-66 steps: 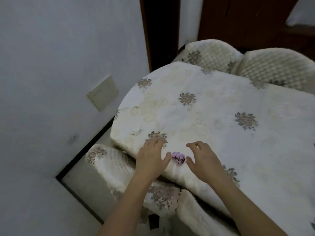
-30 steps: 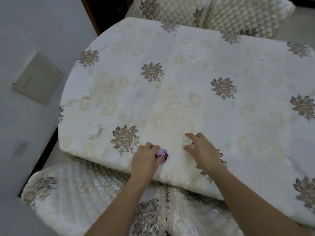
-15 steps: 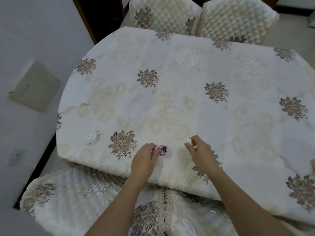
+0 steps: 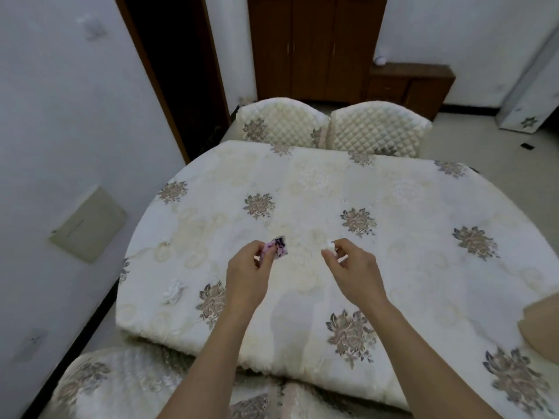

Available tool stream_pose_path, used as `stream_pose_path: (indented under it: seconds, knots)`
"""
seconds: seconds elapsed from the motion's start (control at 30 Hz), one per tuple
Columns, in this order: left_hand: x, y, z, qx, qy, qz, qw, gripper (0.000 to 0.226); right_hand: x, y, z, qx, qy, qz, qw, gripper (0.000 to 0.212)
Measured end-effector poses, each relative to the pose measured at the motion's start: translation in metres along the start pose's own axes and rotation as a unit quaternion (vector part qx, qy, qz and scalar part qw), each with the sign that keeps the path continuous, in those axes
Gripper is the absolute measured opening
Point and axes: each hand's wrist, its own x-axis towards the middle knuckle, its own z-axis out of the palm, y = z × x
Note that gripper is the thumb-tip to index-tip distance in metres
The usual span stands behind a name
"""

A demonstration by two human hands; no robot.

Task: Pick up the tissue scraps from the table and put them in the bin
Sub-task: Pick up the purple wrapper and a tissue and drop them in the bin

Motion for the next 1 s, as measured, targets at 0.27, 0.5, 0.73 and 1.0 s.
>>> stream_pose_path:
  seconds: [0.27,0.5,0.73,1.0]
  knots:
    - [0.004,0.057,-0.001,-0.015,0.019,0.058,0.998,0.032,-0.001,-0.029,-0.047,0.026,0.081,-0.030,0.996,0.026]
    - [0.007,0.084,0.018,-0.019,-0.038,0.114,0.993,0.031,-0.029,-0.018,-0.075,0.019,0.136,0.012,0.990,0.025]
    - [-0.010,0.109,0.070,-0.051,-0.164,0.185,0.968,0.032,-0.098,0.019,-0.114,0.001,0.253,0.094,0.963,0.025]
    - [-0.096,0.140,0.141,-0.102,-0.335,0.226,0.909,0.029,-0.222,0.059,-0.152,-0.061,0.393,0.247,0.884,0.024]
